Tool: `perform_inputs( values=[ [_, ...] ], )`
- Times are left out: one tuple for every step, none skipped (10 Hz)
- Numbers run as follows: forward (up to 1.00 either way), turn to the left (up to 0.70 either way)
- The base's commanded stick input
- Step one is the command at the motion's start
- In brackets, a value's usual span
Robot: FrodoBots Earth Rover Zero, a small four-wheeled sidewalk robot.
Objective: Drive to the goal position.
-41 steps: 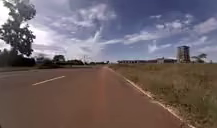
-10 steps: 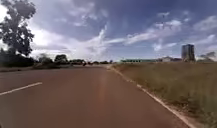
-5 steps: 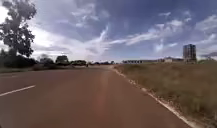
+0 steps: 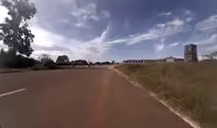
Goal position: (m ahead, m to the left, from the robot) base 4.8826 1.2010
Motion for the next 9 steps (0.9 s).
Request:
perform_inputs(
  values=[
    [1.0, 0.0],
    [1.0, 0.0],
    [1.0, 0.0],
    [1.0, 0.0],
    [1.0, 0.0],
    [1.0, 0.0],
    [1.0, 0.0],
    [1.0, 0.0],
    [1.0, 0.0]
  ],
)
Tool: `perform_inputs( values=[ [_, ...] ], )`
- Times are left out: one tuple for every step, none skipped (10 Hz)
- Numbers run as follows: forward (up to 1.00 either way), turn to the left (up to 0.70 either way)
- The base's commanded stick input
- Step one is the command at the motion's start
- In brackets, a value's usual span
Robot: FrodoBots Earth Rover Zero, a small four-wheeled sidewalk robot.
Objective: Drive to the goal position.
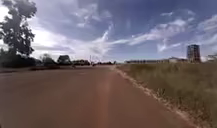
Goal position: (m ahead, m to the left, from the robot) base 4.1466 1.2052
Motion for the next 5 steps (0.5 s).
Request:
perform_inputs(
  values=[
    [1.0, 0.0],
    [1.0, 0.0],
    [1.0, 0.0],
    [1.0, 0.0],
    [1.0, 0.0]
  ],
)
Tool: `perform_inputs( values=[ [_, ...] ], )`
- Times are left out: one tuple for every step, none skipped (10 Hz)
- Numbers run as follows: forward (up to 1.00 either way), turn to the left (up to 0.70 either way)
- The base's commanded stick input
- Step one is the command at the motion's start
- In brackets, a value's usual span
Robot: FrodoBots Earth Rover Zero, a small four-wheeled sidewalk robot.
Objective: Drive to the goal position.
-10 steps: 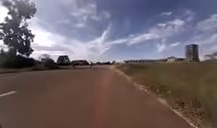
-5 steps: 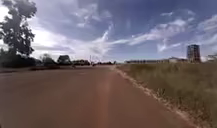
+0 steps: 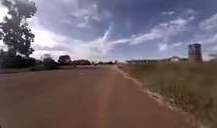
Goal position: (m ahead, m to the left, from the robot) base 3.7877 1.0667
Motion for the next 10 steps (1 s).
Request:
perform_inputs(
  values=[
    [1.0, 0.0],
    [1.0, 0.0],
    [1.0, 0.0],
    [1.0, 0.0],
    [1.0, 0.0],
    [1.0, 0.0],
    [1.0, 0.0],
    [1.0, 0.0],
    [1.0, 0.0],
    [1.0, 0.0]
  ],
)
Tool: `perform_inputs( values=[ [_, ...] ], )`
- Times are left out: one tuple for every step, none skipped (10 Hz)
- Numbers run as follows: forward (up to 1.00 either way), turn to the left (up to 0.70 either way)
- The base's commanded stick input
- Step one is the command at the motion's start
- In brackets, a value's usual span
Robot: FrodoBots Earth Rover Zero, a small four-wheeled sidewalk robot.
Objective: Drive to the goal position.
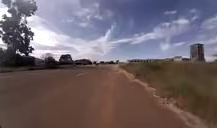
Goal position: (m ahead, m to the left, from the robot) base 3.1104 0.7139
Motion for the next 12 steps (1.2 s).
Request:
perform_inputs(
  values=[
    [1.0, 0.0],
    [1.0, 0.0],
    [1.0, 0.0],
    [1.0, 0.0],
    [1.0, 0.0],
    [1.0, 0.0],
    [1.0, 0.0],
    [1.0, 0.0],
    [1.0, 0.0],
    [1.0, 0.0],
    [1.0, 0.0],
    [1.0, 0.0]
  ],
)
